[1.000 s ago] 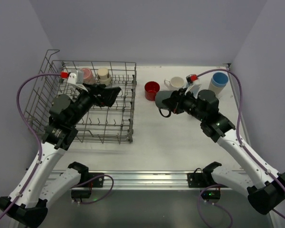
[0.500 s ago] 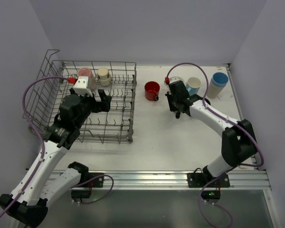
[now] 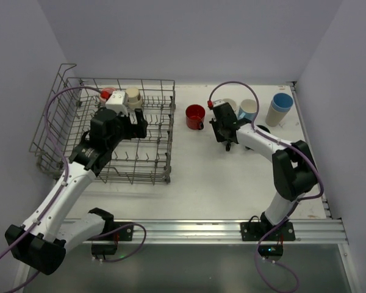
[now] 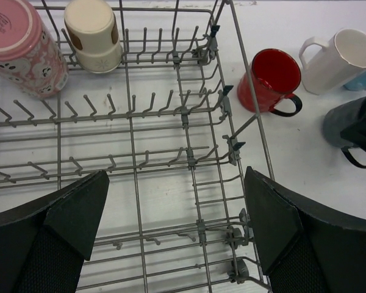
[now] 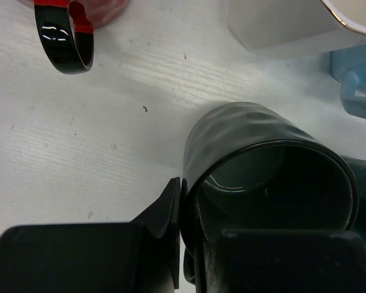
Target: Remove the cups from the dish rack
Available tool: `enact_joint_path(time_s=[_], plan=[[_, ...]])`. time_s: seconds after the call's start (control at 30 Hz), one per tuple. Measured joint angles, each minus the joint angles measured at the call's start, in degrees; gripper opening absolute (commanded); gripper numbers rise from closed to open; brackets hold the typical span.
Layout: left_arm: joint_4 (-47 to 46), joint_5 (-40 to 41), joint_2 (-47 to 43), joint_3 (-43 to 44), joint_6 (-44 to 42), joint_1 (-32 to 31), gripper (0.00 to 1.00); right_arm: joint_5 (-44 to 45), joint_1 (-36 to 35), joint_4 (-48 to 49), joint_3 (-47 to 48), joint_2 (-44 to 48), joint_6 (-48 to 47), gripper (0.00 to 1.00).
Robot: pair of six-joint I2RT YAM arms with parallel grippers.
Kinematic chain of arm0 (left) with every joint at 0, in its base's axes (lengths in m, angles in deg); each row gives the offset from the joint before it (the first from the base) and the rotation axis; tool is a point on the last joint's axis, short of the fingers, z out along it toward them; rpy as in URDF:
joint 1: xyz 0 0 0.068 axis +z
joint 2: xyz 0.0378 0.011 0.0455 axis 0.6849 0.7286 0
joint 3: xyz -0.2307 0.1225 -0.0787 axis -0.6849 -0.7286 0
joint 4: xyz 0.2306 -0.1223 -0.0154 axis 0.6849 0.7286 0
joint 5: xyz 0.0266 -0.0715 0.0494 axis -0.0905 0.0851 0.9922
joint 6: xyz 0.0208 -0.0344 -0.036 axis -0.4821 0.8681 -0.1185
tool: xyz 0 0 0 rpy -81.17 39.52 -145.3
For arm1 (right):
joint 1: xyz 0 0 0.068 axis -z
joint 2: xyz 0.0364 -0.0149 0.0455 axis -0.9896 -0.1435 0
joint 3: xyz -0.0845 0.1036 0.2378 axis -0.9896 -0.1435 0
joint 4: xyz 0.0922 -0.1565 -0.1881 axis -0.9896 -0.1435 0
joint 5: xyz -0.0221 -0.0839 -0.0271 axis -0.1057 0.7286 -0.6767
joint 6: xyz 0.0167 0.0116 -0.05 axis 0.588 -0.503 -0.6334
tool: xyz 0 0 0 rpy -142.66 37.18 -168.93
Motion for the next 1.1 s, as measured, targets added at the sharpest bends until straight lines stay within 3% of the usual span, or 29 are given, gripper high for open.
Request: enact_joint_path(time_s=[0.2,0.5,0.7,0.77,0.87,1.1], plan=[[-0.2,3.3,10.3,6.9,1.4,0.0,1.00,-2.6,1.2,0.6,-0.1,0.0,0.5,0.19],[-0.5,11.3,29.4,18.0,2.9,1.3,1.00,-5.6,2.4,1.1,-0.2,0.5,1.4,0.25],[-1.8,16.0,34.8,23.9,2.9,4.2,1.00,-7.0,2.6,0.8,-0.3,4.5,3.5,0.67],[-2.5,16.2,34.8,24.4,2.9,6.9,1.00,-7.5,2.6,0.9,-0.5,7.6,4.0,0.83],[-2.7,15.8,35.8,26.5,3.3,12.5,1.00,-8.5,2.6,1.4,-1.2,12.7,5.1,0.99],[-3.8,12.0,39.4,27.9,3.8,21.8,1.00,-10.3,2.6,3.7,-3.6,20.5,6.6,0.99]])
